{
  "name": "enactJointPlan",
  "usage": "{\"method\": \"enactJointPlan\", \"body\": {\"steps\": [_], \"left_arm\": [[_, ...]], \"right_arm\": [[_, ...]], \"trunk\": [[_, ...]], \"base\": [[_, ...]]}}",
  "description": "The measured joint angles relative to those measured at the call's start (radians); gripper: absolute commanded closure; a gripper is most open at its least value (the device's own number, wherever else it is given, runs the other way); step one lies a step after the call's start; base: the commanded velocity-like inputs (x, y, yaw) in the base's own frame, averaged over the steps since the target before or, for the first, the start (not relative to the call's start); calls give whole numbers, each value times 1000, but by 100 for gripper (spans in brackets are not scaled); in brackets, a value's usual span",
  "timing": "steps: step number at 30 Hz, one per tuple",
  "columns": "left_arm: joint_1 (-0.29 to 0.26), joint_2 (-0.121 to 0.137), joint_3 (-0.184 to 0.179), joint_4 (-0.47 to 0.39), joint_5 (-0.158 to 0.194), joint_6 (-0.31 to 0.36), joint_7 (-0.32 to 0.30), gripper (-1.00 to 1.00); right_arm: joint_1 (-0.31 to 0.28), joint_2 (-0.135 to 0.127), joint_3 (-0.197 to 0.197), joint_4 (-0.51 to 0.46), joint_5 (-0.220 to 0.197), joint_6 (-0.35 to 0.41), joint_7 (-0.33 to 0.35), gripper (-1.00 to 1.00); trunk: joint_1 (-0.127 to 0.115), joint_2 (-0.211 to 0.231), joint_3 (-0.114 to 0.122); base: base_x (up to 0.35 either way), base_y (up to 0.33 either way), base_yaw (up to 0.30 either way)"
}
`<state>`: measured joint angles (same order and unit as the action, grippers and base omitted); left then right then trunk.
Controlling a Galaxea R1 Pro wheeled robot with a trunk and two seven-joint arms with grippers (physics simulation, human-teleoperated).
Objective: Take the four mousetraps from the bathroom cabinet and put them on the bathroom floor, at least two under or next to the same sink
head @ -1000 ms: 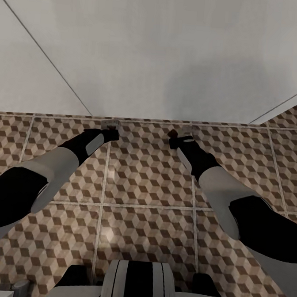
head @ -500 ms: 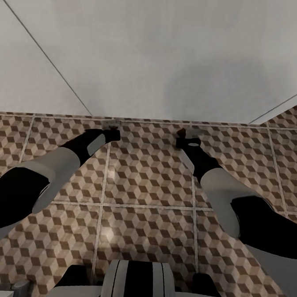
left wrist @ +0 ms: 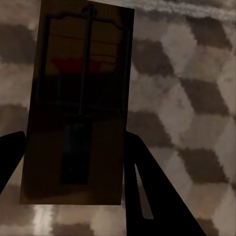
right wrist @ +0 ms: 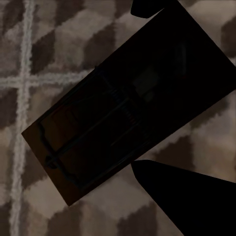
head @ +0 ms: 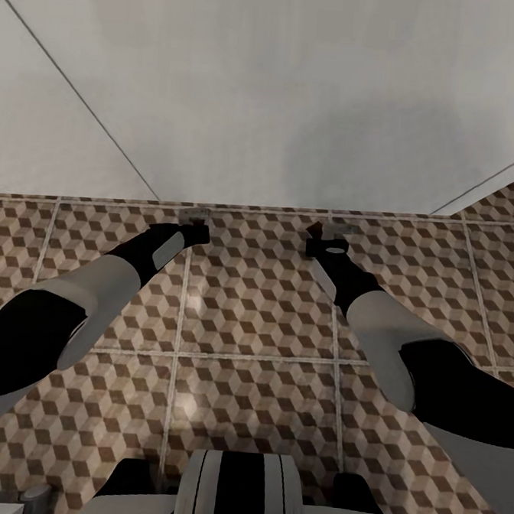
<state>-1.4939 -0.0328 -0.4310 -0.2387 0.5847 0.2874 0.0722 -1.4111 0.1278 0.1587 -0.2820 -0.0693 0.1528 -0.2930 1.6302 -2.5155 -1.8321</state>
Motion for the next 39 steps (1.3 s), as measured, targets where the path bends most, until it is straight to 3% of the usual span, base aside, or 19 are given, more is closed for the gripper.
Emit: {"method": "enactJointPlan", "body": {"steps": [39], "left_arm": [[8,0,-1,0,0,0,-1,100]], "right_arm": [[-2,3,4,0,5,27,3,100]], "trunk": [[0,0,0]], "base": [[16,0,0]]}}
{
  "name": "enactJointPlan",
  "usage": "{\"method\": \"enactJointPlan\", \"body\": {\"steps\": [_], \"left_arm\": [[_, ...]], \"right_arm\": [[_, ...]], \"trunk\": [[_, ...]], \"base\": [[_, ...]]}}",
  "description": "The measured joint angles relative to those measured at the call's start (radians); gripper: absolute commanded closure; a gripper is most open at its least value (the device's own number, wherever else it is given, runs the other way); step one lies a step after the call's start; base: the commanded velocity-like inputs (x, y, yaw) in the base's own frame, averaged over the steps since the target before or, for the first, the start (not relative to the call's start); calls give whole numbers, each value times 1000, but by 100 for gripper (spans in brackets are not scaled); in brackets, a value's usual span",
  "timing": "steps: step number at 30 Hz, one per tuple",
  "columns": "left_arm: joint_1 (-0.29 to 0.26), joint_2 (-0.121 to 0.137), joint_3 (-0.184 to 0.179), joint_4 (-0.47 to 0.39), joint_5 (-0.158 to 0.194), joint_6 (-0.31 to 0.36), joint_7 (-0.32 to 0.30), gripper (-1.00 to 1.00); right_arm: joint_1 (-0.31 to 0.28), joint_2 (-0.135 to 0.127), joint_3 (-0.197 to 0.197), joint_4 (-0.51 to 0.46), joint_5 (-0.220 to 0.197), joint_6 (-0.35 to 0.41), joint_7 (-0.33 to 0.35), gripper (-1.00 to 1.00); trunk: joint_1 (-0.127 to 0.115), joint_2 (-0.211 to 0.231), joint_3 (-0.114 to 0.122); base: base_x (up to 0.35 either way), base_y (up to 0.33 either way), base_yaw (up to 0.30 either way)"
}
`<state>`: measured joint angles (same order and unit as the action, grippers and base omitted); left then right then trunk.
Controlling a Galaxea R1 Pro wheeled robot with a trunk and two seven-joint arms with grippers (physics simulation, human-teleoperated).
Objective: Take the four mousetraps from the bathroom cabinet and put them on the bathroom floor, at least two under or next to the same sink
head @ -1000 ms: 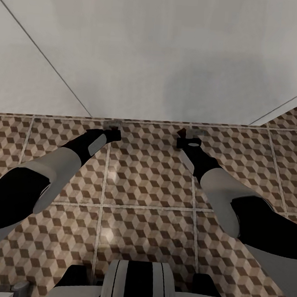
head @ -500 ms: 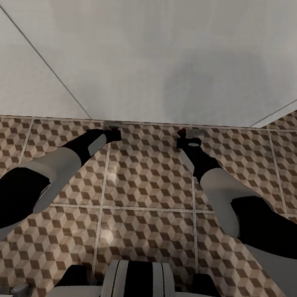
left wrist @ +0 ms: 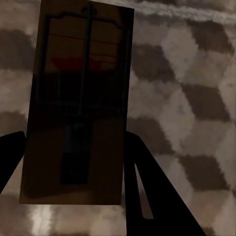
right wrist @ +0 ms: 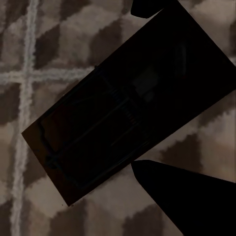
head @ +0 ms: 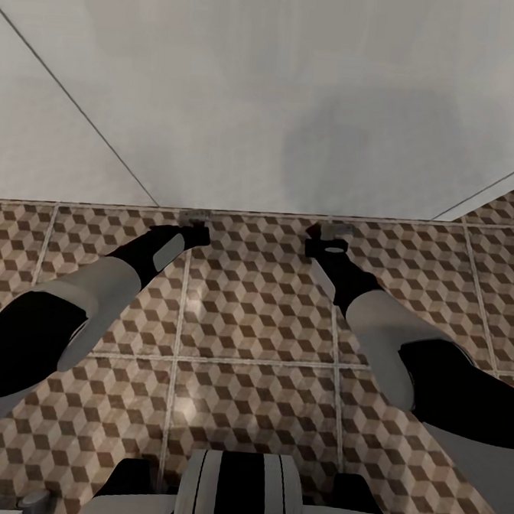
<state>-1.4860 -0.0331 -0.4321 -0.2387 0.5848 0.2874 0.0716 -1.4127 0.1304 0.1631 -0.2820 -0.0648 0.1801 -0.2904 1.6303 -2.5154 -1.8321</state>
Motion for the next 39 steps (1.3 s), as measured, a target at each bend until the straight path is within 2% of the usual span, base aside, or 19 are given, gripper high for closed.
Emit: {"method": "enactJointPlan", "body": {"steps": [6,11,21,39], "left_arm": [[0,-2,0,0,0,0,-1,100],[0,-3,0,-1,0,0,-1,100],[0,-3,0,0,0,0,0,100],[9,-4,0,0,1,-1,-1,100]], "right_arm": [[-13,0,0,0,1,65,5,100],[-14,-1,1,10,0,87,16,100],[-14,-1,5,29,1,61,18,100],[-14,-3,7,62,-1,59,33,100]], "trunk": [[0,0,0],[0,0,0],[0,0,0],[0,0,0]], "base": [[0,0,0],[0,0,0],[0,0,0],[11,0,0]]}}
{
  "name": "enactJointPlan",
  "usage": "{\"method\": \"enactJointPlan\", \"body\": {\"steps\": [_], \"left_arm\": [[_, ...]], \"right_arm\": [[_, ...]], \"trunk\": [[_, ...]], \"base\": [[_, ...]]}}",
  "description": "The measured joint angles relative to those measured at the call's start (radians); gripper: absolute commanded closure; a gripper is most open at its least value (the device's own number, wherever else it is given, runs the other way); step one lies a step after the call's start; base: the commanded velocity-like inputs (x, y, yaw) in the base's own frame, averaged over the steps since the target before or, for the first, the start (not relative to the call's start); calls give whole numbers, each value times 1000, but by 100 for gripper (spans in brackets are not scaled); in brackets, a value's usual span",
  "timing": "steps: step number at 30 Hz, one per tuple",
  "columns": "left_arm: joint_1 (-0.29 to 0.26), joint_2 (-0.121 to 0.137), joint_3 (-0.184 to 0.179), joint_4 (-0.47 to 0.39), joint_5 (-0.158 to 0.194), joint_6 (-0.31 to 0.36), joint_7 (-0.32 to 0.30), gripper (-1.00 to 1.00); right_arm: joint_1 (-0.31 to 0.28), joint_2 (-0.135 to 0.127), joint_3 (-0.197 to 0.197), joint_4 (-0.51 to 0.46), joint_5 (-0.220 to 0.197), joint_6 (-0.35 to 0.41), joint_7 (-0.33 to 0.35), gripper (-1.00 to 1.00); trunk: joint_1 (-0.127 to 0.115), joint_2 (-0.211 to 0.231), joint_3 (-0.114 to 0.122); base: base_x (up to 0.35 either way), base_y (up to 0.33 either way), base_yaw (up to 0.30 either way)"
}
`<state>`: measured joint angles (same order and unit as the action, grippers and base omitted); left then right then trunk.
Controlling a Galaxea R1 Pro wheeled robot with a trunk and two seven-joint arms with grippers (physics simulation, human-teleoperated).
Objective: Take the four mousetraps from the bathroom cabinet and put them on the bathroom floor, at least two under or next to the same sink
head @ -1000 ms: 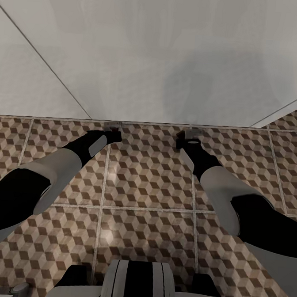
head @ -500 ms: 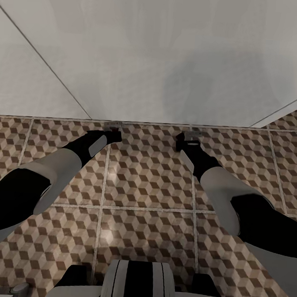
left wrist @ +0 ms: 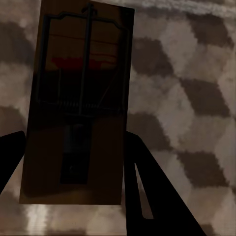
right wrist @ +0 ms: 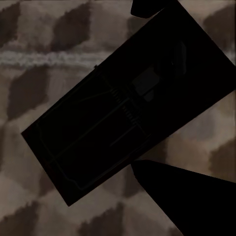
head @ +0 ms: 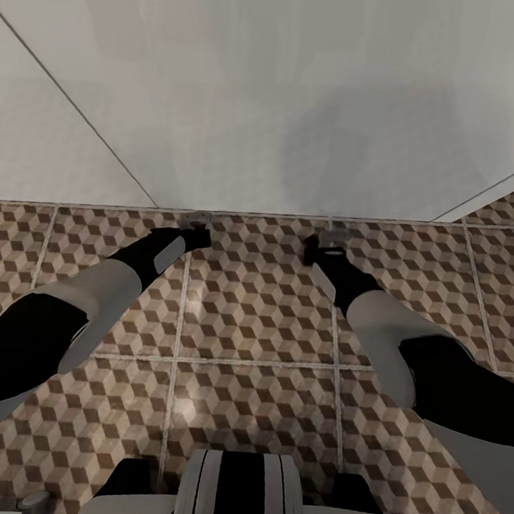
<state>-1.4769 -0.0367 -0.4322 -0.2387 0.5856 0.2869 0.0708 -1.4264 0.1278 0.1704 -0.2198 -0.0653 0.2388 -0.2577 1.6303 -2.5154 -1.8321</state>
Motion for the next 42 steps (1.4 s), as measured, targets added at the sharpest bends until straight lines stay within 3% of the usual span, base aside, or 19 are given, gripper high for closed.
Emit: {"method": "enactJointPlan", "body": {"steps": [11,23,34,42], "left_arm": [[59,-11,0,-1,-3,-10,-5,100],[92,-11,-1,0,-4,-12,-6,100],[109,-14,-1,1,-4,-62,-6,100],[119,-14,-1,1,-22,-64,-6,100]], "right_arm": [[0,0,1,85,0,-88,49,100],[1,0,1,90,2,-92,51,100],[4,0,1,90,1,-94,51,100],[5,0,1,90,2,-106,51,100]], "trunk": [[0,0,0],[0,0,0],[0,0,0],[0,0,0]], "base": [[0,0,0],[0,0,0],[0,0,0],[0,0,0]]}}
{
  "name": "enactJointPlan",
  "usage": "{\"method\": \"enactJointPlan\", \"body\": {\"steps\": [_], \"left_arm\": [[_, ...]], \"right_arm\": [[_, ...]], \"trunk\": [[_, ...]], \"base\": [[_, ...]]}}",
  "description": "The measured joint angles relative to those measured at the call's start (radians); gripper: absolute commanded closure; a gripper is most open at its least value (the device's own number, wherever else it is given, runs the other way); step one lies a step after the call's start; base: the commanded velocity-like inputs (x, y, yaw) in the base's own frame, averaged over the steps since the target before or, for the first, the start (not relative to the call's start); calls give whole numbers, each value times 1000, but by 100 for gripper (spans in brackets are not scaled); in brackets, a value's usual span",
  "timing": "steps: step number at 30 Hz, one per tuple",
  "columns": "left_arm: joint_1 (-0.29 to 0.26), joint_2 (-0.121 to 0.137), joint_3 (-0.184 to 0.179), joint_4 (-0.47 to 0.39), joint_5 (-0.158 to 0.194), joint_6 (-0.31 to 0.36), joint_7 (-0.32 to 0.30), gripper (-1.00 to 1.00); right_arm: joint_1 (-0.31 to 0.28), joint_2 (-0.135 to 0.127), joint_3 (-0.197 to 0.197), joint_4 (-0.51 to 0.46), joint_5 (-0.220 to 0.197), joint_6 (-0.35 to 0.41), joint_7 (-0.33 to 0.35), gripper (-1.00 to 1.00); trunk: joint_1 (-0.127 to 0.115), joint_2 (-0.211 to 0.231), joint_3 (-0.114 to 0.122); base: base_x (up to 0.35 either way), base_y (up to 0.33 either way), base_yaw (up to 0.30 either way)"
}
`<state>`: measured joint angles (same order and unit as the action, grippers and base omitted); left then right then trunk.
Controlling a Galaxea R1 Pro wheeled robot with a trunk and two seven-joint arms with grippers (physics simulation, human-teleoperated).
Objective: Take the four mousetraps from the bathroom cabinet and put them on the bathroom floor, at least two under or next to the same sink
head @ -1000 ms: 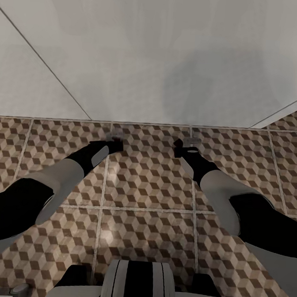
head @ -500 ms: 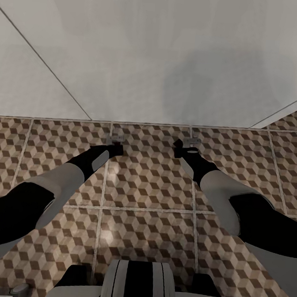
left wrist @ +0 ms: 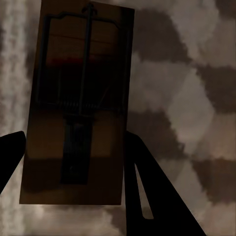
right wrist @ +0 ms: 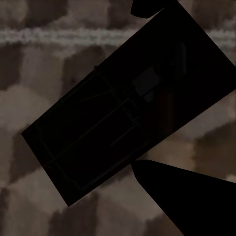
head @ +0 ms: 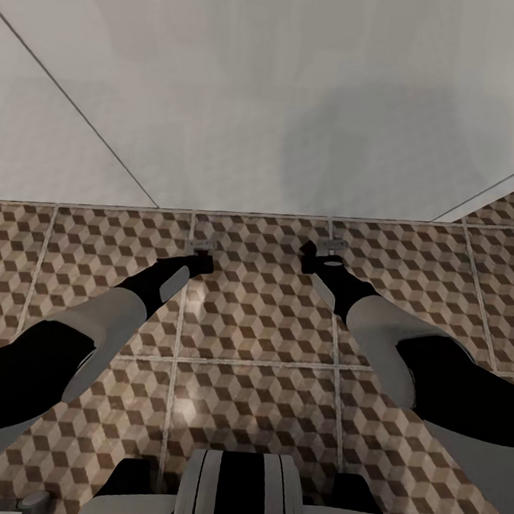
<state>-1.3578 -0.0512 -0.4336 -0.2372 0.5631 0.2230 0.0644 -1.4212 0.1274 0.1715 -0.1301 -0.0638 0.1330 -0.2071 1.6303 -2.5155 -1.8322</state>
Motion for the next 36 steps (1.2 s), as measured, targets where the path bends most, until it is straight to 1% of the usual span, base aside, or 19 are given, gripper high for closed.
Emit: {"method": "enactJointPlan", "body": {"steps": [11,15,18,26,27,36], "left_arm": [[2,0,0,-1,-1,0,-1,100],[2,0,0,-1,-1,0,-1,100],[4,0,0,-1,-1,0,-1,100],[6,0,0,-1,-1,-9,-1,100],[6,0,0,0,-1,-11,-1,100],[7,0,0,0,-1,-12,0,100]], "right_arm": [[1,0,0,0,1,-2,0,100],[1,0,0,0,18,-4,0,100],[1,0,0,0,33,-23,0,100],[1,0,0,0,39,-38,0,100],[1,0,0,0,39,-38,0,-100],[1,1,0,0,39,-38,0,-100]], "trunk": [[0,0,0],[0,0,0],[0,0,0],[0,0,0],[0,0,0],[0,0,0]], "base": [[0,0,0],[0,0,0],[0,0,0],[0,0,0],[0,0,0],[0,0,0]]}}
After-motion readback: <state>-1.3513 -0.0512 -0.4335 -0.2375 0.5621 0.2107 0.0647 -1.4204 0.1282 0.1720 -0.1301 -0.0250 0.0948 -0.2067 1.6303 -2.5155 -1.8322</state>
